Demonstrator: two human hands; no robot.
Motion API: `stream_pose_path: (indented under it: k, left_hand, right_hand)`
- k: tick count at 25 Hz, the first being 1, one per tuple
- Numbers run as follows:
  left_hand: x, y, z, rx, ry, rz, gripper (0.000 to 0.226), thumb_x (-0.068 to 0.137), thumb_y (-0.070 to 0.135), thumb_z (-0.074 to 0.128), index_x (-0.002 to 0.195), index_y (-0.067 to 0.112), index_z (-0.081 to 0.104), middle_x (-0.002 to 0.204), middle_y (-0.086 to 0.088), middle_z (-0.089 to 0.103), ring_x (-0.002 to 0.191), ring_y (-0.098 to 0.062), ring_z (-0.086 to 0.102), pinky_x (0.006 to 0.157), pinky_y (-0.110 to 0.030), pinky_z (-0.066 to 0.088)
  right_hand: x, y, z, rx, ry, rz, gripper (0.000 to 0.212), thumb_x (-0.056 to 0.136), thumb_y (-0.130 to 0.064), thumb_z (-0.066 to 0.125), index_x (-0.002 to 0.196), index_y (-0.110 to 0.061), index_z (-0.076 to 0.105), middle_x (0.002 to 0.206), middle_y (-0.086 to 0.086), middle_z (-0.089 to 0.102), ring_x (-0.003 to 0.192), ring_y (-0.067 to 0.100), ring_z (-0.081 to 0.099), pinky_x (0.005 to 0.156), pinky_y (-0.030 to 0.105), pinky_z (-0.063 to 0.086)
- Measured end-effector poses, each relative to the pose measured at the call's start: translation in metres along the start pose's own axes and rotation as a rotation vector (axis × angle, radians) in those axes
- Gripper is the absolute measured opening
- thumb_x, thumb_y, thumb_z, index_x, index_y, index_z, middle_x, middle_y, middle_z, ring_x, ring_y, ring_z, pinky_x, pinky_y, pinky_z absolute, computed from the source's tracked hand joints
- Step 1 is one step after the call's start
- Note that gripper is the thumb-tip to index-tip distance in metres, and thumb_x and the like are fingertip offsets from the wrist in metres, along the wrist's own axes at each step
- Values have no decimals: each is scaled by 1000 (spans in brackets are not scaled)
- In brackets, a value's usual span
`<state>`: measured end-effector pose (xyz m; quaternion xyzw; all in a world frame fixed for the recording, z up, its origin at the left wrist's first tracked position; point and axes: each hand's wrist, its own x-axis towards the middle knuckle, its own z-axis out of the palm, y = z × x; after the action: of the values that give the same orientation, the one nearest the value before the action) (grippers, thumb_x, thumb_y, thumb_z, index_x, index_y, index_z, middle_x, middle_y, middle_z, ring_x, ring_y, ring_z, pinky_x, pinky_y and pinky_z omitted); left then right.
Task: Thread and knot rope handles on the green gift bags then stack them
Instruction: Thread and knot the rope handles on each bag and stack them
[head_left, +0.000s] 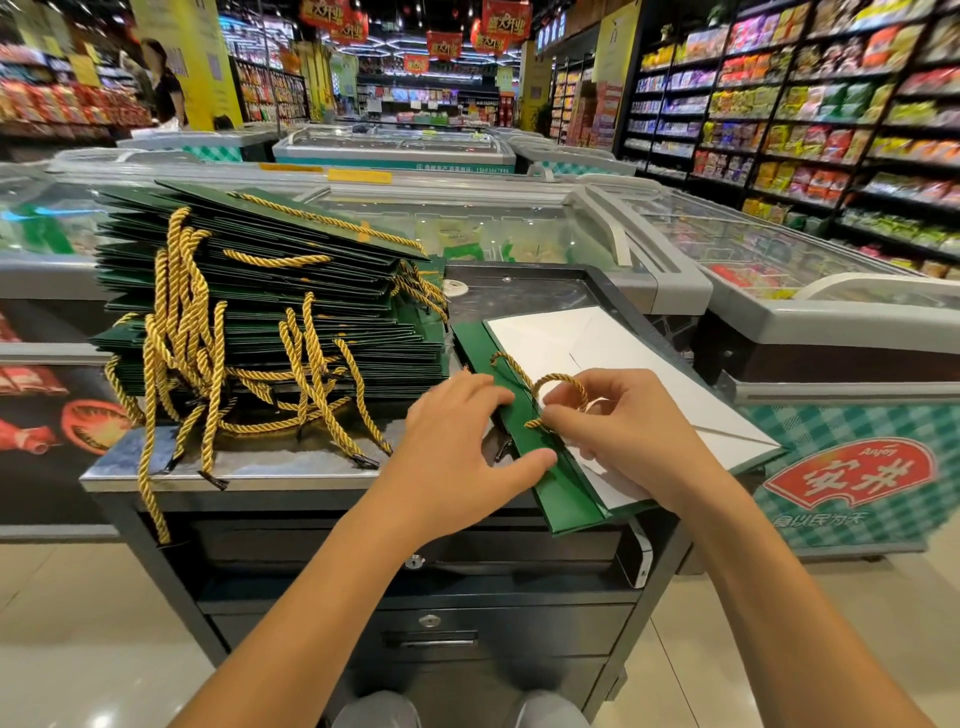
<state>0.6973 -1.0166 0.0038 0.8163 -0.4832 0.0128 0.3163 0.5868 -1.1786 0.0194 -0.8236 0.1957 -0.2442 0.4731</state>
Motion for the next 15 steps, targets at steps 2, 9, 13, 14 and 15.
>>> stream_pose_path:
  k: [2, 9, 13, 14, 15]
  left_hand:
    - [-1, 1, 1, 8, -23, -6, 75, 84, 68, 60, 143, 23, 49, 150, 11, 39, 141, -6, 30, 119, -37, 28]
    - [0, -1, 3, 7, -20, -27, 74, 87, 65, 60, 147, 25, 44, 156, 12, 32, 144, -7, 28, 120, -38, 28]
    - [0, -2, 4, 12, -22, -30, 75, 86, 65, 60, 147, 25, 45, 155, 12, 33, 144, -8, 29, 119, -39, 29]
    - [1, -2, 4, 11, -27, -28, 75, 86, 66, 60, 147, 25, 45, 155, 12, 33, 144, -8, 28, 119, -39, 29]
    - [1, -3, 3, 8, -32, -25, 75, 86, 66, 60, 147, 25, 45, 155, 12, 33, 144, -8, 28, 119, -39, 29]
  right_hand:
    - [1, 3, -1, -56, -35, -23, 4, 85, -14, 80, 88, -17, 78, 69, -4, 72, 61, 20, 63, 64, 28, 54]
    - [3, 8, -2, 316, 154, 43, 12, 90, -5, 74, 101, -2, 74, 76, 7, 68, 56, 3, 57, 49, 15, 44]
    - [5, 12, -15, 738, 191, 151, 17, 91, -5, 70, 107, 1, 69, 80, 13, 56, 56, 10, 42, 41, 16, 33]
    - [5, 12, -16, 791, 209, 161, 18, 91, -4, 70, 108, 1, 68, 81, 12, 57, 56, 9, 43, 40, 14, 34]
    - [5, 11, -15, 782, 228, 165, 19, 92, -3, 70, 109, 2, 67, 80, 11, 58, 55, 9, 44, 40, 14, 34]
